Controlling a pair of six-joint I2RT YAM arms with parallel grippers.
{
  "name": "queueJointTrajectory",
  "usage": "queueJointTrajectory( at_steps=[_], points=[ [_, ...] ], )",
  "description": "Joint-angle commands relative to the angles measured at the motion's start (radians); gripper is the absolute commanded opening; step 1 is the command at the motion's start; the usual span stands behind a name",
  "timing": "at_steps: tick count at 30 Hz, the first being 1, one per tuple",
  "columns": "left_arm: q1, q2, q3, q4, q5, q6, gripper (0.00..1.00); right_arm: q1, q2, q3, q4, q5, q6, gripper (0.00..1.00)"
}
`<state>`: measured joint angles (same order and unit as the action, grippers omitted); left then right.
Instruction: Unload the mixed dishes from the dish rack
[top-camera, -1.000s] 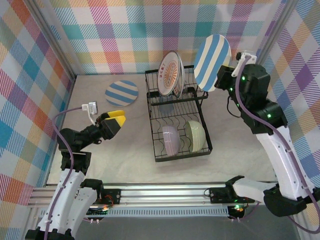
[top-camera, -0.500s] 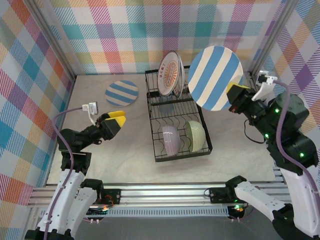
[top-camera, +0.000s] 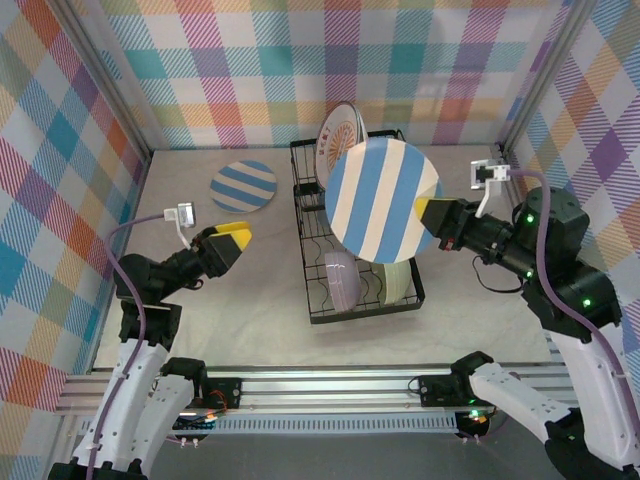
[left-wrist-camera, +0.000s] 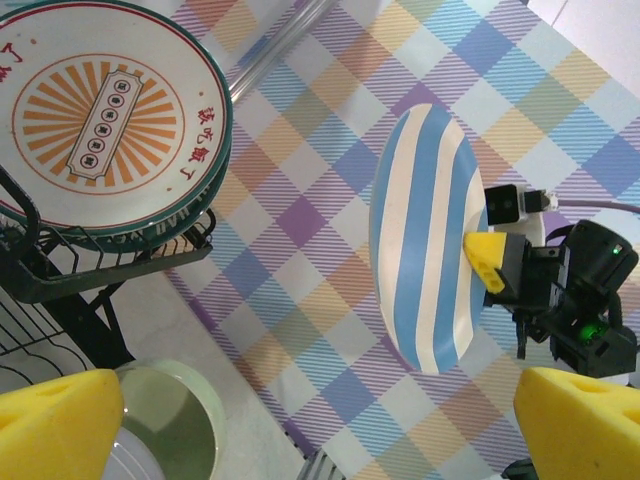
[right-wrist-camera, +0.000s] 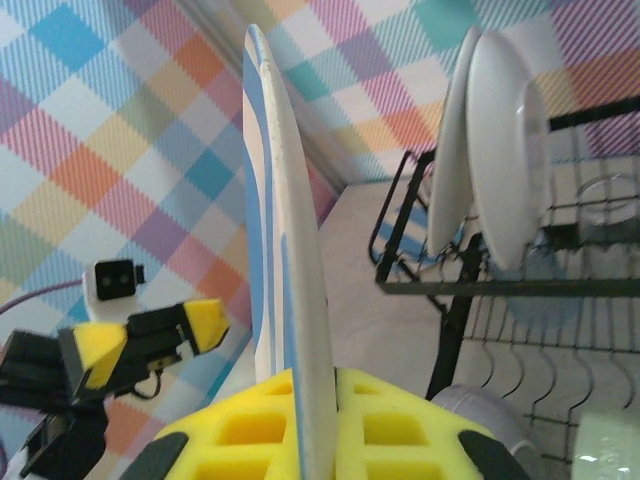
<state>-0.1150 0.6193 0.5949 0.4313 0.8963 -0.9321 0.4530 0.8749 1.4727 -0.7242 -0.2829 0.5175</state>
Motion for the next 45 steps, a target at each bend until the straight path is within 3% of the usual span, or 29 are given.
queueJointTrajectory(
  at_steps=[1, 10, 16, 20, 25, 35, 45],
  points=[
    [-0.011, -0.015, 0.050, -0.063, -0.014, 0.040, 1.00, 0.003, 0.016, -0.017, 0.101, -0.155, 0.051, 0.00],
    [-0.012, -0.024, 0.092, -0.154, -0.011, 0.059, 1.00, 0.003, 0.074, -0.054, 0.217, -0.338, 0.122, 0.00],
    [-0.012, 0.003, 0.105, -0.104, 0.032, 0.015, 0.99, 0.001, 0.119, -0.077, 0.253, -0.397, 0.149, 0.00],
    [-0.018, 0.049, 0.108, 0.012, 0.085, -0.084, 0.93, 0.003, 0.141, -0.094, 0.289, -0.410, 0.164, 0.00],
    [-0.071, 0.088, 0.142, 0.016, 0.091, -0.105, 0.83, 0.003, 0.169, -0.108, 0.327, -0.423, 0.182, 0.00],
    [-0.238, 0.156, 0.225, -0.224, -0.020, 0.066, 0.63, 0.003, 0.209, -0.119, 0.351, -0.423, 0.189, 0.00],
    [-0.319, 0.220, 0.244, -0.263, -0.114, 0.114, 0.45, 0.003, 0.236, -0.128, 0.373, -0.427, 0.200, 0.00]
  ],
)
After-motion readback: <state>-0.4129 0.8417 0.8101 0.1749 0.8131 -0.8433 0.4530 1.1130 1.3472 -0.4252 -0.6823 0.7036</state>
